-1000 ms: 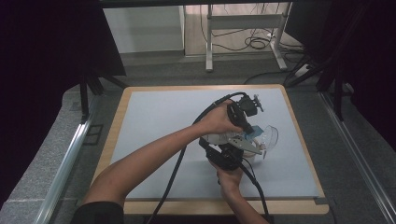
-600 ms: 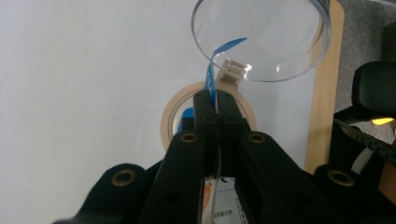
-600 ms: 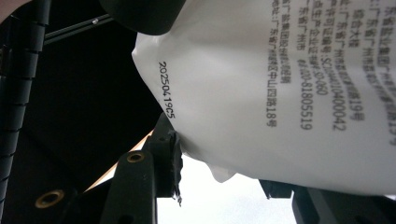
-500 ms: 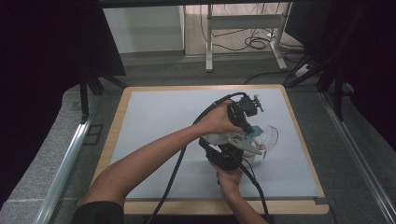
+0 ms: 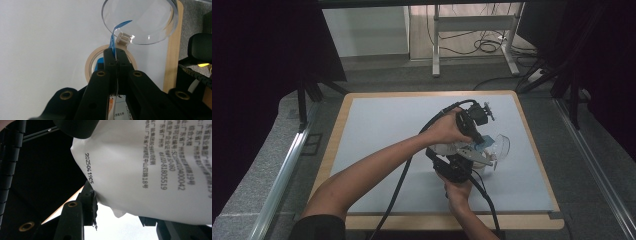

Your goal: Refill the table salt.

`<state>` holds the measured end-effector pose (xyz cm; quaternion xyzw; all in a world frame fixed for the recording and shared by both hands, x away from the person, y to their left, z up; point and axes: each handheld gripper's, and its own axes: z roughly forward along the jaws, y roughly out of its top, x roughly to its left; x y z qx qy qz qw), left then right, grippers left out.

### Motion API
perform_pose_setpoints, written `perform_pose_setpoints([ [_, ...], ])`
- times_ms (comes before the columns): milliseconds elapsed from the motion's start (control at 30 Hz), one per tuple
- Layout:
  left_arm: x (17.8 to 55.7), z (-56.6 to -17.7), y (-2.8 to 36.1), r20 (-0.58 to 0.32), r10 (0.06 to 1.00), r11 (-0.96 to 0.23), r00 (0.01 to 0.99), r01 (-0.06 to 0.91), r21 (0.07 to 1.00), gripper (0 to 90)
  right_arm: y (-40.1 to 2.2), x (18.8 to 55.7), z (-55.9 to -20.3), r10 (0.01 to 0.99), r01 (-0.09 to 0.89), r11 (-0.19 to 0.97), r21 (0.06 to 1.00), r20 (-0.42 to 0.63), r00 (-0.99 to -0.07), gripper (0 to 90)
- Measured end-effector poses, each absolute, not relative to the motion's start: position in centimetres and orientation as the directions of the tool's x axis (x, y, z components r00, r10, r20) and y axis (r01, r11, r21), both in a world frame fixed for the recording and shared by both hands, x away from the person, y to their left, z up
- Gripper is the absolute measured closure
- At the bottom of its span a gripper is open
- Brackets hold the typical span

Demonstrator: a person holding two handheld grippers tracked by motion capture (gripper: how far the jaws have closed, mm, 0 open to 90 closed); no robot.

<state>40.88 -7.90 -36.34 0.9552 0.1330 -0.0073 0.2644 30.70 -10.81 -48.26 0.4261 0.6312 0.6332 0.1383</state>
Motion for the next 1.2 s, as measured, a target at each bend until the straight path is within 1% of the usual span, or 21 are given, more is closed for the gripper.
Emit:
perform_pose_setpoints([
  [1200,40.81,-36.2,-7.84,-0.084,0.25,-0.823,0.965,0.258,0.506,90.0,-10.85,30.62,-48.18,0.711,0.363,-0.169,0.916,0.368,-0.598,57.1],
])
